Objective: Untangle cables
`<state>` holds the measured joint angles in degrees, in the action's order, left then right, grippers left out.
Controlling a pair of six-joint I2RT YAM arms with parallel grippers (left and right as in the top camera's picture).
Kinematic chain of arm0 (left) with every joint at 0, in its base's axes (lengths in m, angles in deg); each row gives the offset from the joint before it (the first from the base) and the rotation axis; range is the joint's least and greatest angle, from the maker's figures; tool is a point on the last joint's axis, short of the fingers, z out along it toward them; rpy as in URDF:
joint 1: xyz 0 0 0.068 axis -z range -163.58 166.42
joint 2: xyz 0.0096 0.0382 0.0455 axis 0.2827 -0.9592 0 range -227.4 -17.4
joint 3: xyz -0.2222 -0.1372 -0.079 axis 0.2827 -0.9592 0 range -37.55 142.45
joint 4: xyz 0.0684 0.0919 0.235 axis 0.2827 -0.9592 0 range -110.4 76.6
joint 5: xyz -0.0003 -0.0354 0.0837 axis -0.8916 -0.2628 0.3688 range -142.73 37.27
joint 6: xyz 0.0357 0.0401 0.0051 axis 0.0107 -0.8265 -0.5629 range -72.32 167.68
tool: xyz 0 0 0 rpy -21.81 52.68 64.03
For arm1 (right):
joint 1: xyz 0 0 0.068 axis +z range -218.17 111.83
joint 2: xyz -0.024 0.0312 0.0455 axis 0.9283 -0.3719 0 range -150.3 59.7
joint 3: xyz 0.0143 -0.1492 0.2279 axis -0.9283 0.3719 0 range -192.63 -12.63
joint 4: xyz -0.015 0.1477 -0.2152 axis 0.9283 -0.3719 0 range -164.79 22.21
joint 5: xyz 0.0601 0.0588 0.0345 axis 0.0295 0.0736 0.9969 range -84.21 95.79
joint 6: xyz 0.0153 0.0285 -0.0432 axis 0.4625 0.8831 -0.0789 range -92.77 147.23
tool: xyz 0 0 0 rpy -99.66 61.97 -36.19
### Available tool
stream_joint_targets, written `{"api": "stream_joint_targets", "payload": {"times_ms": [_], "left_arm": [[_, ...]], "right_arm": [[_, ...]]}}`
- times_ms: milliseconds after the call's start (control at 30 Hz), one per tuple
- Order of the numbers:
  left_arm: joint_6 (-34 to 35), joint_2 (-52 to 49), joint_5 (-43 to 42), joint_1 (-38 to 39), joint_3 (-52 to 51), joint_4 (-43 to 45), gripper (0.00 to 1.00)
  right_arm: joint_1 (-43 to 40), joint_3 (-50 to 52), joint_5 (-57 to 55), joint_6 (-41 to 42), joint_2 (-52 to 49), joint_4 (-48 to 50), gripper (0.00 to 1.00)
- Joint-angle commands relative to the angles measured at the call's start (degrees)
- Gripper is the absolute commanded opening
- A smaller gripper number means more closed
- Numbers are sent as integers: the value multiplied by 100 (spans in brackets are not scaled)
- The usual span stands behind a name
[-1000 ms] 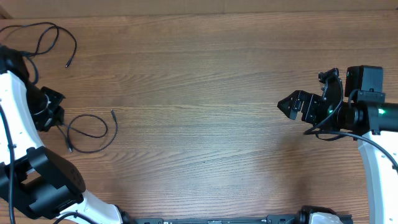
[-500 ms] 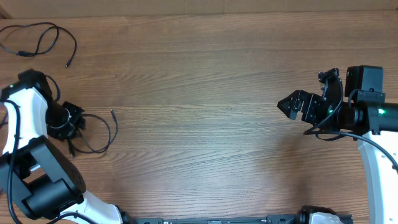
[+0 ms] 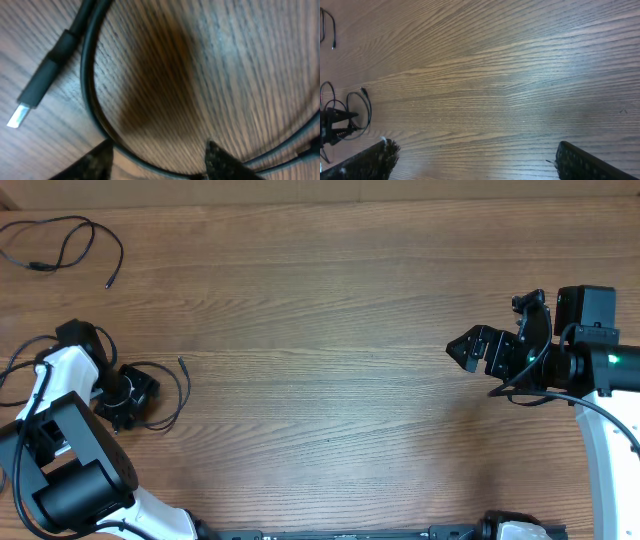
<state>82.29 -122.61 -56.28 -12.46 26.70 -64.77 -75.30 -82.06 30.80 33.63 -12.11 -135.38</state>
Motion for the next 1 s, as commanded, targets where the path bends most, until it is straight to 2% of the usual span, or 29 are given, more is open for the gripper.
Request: {"api": "stream_joint_targets", "payload": {"times_ms": [0,133,233,367,533,633,733,800,867,900,967], "left_arm": [[26,105,251,4,-387,315,78],[28,105,293,4,-507,496,95],[26,105,293,4,-507,496,100],[24,103,330,4,-509,490,100],[33,103,767,2,-664,498,100],[358,103,1233,-2,-835,566,100],[374,103,1270,-2,-940,734,99],[376,103,1252,0,-984,802,63],[378,103,1252,0,-984,826,43],[376,103,1255,-2,-984,879,40],[374,103,1255,-2,-984,984,40]], "right_arm": [[-17,-142,-59,-2,0,20,100],[-17,-142,-59,-2,0,20,100],[-17,-142,-59,-2,0,22,100],[-17,-142,-59,-2,0,22,100],[-17,-142,-59,-2,0,20,100],[-17,-142,-59,-2,0,20,100],[-17,-142,-59,-2,0,20,100],[-17,-142,-59,-2,0,22,100],[-17,-142,-59,-2,0,20,100],[-17,-142,-59,0,0,20,100],[-17,-142,-59,-2,0,20,100]]}}
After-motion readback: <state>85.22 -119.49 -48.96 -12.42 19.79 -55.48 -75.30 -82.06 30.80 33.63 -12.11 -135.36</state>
